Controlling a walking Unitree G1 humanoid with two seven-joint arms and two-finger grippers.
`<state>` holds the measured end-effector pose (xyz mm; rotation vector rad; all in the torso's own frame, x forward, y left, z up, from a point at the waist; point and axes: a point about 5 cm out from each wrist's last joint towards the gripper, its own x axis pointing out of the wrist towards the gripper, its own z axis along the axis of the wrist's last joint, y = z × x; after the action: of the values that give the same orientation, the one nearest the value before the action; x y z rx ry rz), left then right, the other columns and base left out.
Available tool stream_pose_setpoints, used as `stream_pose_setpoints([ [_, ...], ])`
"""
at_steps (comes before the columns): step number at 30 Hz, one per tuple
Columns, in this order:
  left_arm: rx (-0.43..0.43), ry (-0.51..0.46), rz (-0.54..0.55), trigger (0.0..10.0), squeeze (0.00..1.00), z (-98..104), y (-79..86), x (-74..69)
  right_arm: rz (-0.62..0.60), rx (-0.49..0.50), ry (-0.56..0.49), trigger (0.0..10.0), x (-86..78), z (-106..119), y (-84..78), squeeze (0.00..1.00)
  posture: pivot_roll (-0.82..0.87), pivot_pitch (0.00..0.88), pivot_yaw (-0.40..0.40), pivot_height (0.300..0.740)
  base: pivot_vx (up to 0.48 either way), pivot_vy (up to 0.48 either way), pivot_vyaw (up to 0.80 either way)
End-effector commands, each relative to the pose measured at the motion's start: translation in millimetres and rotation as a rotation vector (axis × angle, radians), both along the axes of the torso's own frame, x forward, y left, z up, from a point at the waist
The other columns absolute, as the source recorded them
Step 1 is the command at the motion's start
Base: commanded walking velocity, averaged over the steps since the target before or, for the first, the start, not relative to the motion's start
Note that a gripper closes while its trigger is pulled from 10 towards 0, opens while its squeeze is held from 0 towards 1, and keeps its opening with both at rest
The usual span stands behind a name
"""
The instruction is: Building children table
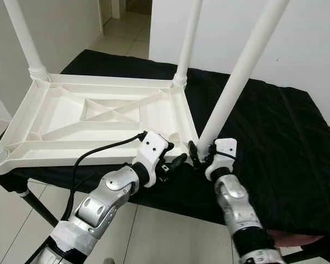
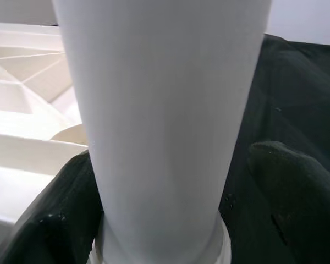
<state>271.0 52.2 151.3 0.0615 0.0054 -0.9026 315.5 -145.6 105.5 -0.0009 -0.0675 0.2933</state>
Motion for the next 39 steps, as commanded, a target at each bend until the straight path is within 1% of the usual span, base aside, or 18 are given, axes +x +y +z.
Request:
stream_pose_setpoints([
  [1, 0.000, 0.012, -0.152, 10.0, 0.00, -0.5, -5.2, -7.6, 0.016, 0.008, 0.023, 10.0, -0.4, -3.9, -2.2, 0.00, -0.04, 0.000, -0.066, 0.740, 0.000, 0.000, 0.00],
  [3, 0.008, 0.011, -0.148, 10.0, 0.00, -1.4, -5.5, -8.1, 0.076, -0.017, 0.012, 10.0, 3.6, 0.0, -9.0, 0.00, -0.03, 0.000, -0.070, 0.740, 0.000, 0.000, 0.00],
  [4, -0.004, 0.015, -0.145, 10.0, 0.00, -0.3, -7.1, -9.4, 0.153, -0.039, 0.007, 10.0, 9.0, 3.5, -13.9, 0.00, -0.03, 0.000, -0.070, 0.740, 0.000, 0.000, 0.00],
  [6, -0.007, 0.016, -0.144, 10.0, 0.00, -0.1, -7.1, -9.5, 0.175, -0.047, 0.007, 10.0, 10.8, 4.3, -14.2, 0.00, -0.03, 0.000, -0.071, 0.740, 0.000, 0.000, 0.00],
  [10, -0.006, 0.022, -0.154, 10.0, 0.00, -1.3, -8.7, -12.7, 0.250, -0.070, 0.022, 10.0, 19.9, 6.1, -11.8, 0.00, -0.03, 0.000, -0.074, 0.740, 0.000, 0.000, 0.00],
  [12, -0.006, 0.022, -0.154, 10.0, 0.00, -1.3, -8.7, -12.7, 0.250, -0.070, 0.022, 10.0, 19.9, 6.1, -11.8, 0.00, -0.03, 0.000, -0.074, 0.740, 0.000, 0.000, 0.00],
  [13, -0.003, 0.023, -0.154, 10.0, 0.00, -1.3, -6.7, -13.4, 0.295, -0.088, 0.033, 10.0, 24.3, 6.9, -8.6, 0.00, -0.02, 0.000, -0.083, 0.740, 0.000, 0.000, 0.00],
  [18, 0.004, 0.022, -0.133, 10.0, 0.00, -2.6, -2.3, -12.1, 0.364, -0.096, 0.061, 10.0, 31.4, 7.5, -2.2, 0.00, -0.02, 0.000, -0.089, 0.740, 0.000, 0.000, 0.00],
  [19, 0.003, 0.021, -0.131, 10.0, 0.00, -2.1, -2.2, -12.1, 0.384, -0.102, 0.064, 8.2, 33.1, 8.0, 0.5, 0.00, -0.01, 0.000, -0.093, 0.740, 0.000, 0.000, 0.00],
  [20, 0.002, 0.021, -0.131, 10.0, 0.00, -1.8, -2.5, -12.3, 0.400, -0.108, 0.065, 7.0, 34.4, 8.3, 2.2, 0.00, -0.01, 0.000, -0.093, 0.740, 0.000, 0.000, 0.00],
  [22, 0.002, 0.020, -0.132, 10.0, 0.00, -1.7, -2.7, -12.5, 0.409, -0.112, 0.064, 7.0, 35.1, 8.4, 3.2, 0.00, -0.01, 0.000, -0.093, 0.740, 0.000, 0.000, 0.00],
  [23, 0.002, 0.020, -0.132, 10.0, 0.00, -1.9, -2.8, -12.8, 0.421, -0.115, 0.068, 3.1, 35.9, 8.4, 5.1, 0.00, -0.01, 0.000, -0.095, 0.740, 0.000, 0.000, 0.00],
  [24, 0.002, 0.020, -0.132, 10.0, 0.00, -1.9, -2.8, -12.8, 0.421, -0.115, 0.068, 3.1, 35.9, 8.4, 5.1, 0.00, -0.01, 0.000, -0.095, 0.740, 0.000, 0.000, 0.00],
  [25, 0.005, 0.019, -0.131, 10.0, 0.00, -2.3, -2.8, -12.6, 0.431, -0.122, 0.074, 0.0, 36.2, 7.6, 6.1, 0.00, 0.00, 0.000, -0.093, 0.740, 0.000, 0.000, 0.00],
  [36, 0.020, 0.015, -0.129, 10.0, 0.00, -1.5, -0.4, -10.6, 0.436, -0.119, 0.104, 0.0, 33.9, -1.9, 0.4, 0.00, -0.01, 0.000, -0.083, 0.740, 0.000, 0.000, 0.00],
  [37, 0.020, 0.015, -0.130, 10.0, 0.00, -1.5, -0.8, -10.7, 0.425, -0.114, 0.112, 4.9, 33.0, -4.3, -0.9, 0.00, -0.01, 0.000, -0.083, 0.740, 0.000, 0.000, 0.00],
  [38, 0.020, 0.016, -0.133, 10.0, 0.00, -1.7, -1.3, -11.0, 0.408, -0.100, 0.114, 10.0, 31.9, -6.1, -2.1, 0.00, -0.01, 0.000, -0.083, 0.740, 0.000, 0.000, 0.00],
  [39, 0.020, 0.017, -0.135, 10.0, 0.00, -1.7, -1.9, -11.1, 0.397, -0.090, 0.114, 10.0, 31.4, -6.9, -2.8, 0.00, -0.01, 0.000, -0.084, 0.740, 0.000, 0.000, 0.00],
])
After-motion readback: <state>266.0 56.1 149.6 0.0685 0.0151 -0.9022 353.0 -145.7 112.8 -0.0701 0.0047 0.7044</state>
